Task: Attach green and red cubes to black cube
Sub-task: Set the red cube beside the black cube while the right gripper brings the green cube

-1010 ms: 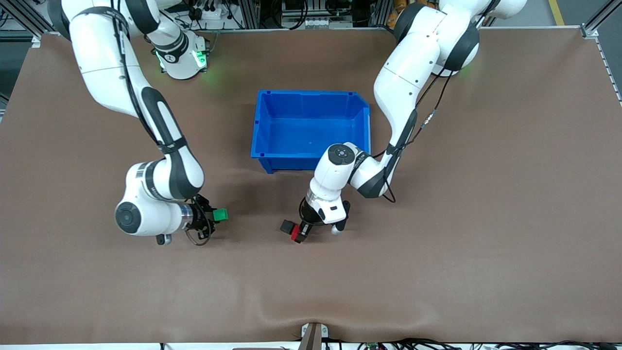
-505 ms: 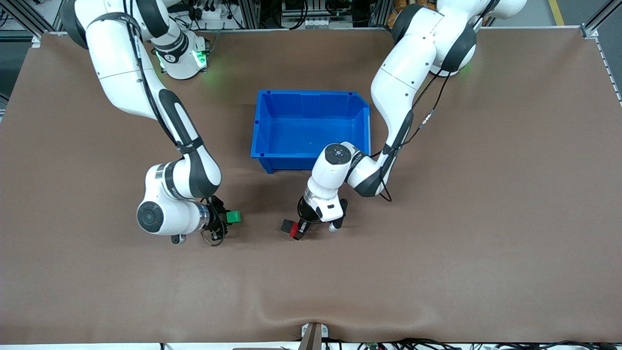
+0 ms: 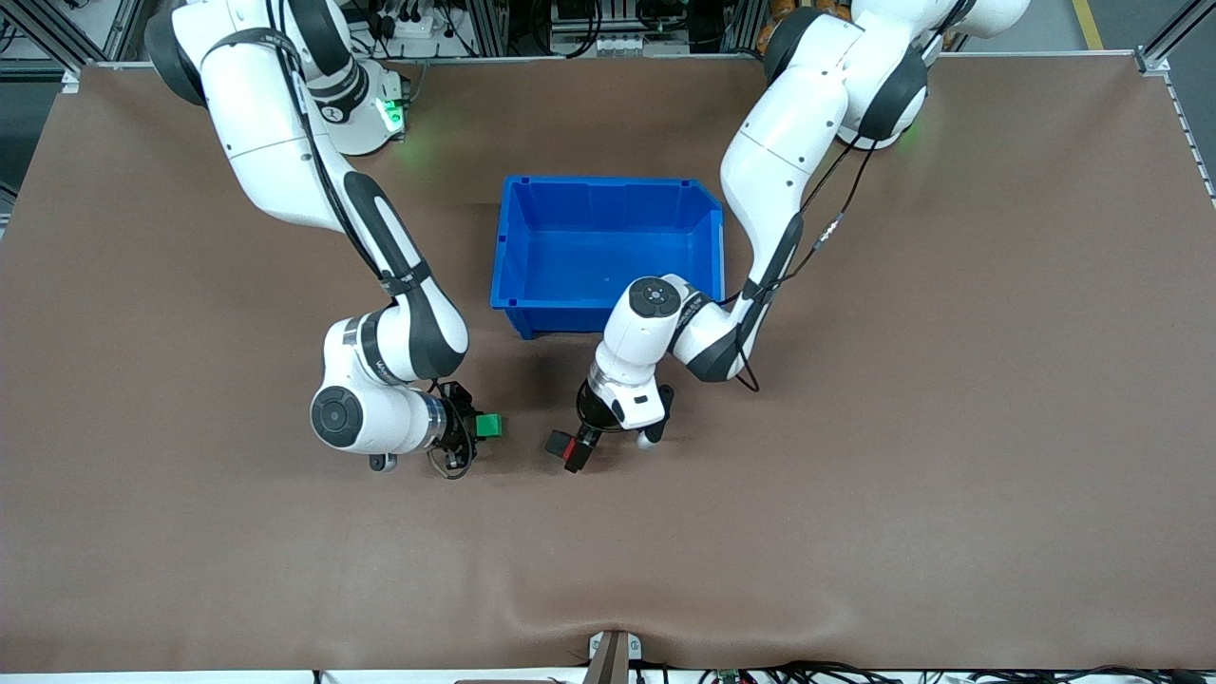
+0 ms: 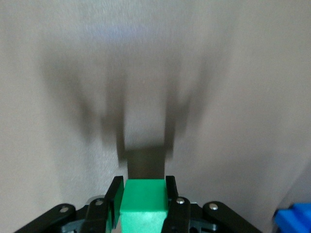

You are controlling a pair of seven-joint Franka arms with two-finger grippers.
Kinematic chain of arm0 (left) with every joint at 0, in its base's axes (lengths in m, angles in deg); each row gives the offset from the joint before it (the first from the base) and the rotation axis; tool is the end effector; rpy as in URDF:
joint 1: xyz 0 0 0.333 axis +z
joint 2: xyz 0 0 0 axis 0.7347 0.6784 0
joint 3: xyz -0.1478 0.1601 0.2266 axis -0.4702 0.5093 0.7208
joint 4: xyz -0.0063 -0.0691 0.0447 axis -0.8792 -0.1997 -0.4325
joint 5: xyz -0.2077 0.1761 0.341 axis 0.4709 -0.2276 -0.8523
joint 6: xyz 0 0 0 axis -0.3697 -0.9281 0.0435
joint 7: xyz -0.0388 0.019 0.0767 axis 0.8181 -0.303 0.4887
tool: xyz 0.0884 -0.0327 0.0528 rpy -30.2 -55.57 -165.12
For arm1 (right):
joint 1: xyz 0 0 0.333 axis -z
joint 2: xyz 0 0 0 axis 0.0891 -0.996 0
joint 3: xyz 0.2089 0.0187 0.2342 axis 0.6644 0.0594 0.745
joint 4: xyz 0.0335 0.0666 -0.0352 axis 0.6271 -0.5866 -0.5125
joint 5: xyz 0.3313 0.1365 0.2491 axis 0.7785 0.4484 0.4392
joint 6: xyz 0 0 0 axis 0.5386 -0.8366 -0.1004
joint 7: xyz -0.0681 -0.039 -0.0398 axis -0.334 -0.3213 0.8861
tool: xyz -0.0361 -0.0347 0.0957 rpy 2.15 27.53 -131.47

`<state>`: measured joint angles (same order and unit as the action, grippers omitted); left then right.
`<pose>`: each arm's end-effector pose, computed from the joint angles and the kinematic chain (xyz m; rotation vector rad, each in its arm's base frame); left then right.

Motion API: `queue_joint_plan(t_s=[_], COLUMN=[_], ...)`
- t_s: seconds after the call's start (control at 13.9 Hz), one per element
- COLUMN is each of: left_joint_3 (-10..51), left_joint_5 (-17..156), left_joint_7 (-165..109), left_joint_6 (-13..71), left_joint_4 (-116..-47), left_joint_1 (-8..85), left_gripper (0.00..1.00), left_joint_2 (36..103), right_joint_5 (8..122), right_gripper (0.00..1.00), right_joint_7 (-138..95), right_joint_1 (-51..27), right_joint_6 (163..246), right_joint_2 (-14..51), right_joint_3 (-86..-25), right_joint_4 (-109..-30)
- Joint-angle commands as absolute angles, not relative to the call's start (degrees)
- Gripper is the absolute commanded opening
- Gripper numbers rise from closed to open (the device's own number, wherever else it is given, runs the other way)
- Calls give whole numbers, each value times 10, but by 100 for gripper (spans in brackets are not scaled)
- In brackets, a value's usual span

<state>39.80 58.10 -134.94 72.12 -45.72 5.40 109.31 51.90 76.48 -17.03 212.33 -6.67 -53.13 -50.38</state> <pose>0.6284 -0.5514 0.1354 2.1526 1.4878 0.2171 0.7076 0.2715 0.1659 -2.1909 2.0732 0.4433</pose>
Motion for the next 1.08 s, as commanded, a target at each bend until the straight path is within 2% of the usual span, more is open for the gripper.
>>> queue_joint_plan(t_s=[0.0,0.36,0.94,1.01], left_joint_3=[410,424,423,423], left_joint_5=[582,575,576,576], left_joint_7=[-1361,-1340,-1134,-1116], left_joint_6=[652,540,366,350], left_joint_4=[-445,-445,-450,-452], left_joint_1=[61,86,170,182], left_gripper=[100,100,100,100], left_joint_2=[1064,997,926,915], right_joint_5=[566,578,577,577], right_gripper=[0,0,0,4], right_joint_7=[788,851,877,877], right_joint_1=[-175,-203,-220,-222], right_joint_6=[2137,2188,2191,2191], right_joint_2=[-78,-106,-132,-132], right_joint_3=[-536,-535,-535,-535], right_joint_4=[-484,-452,-434,-433])
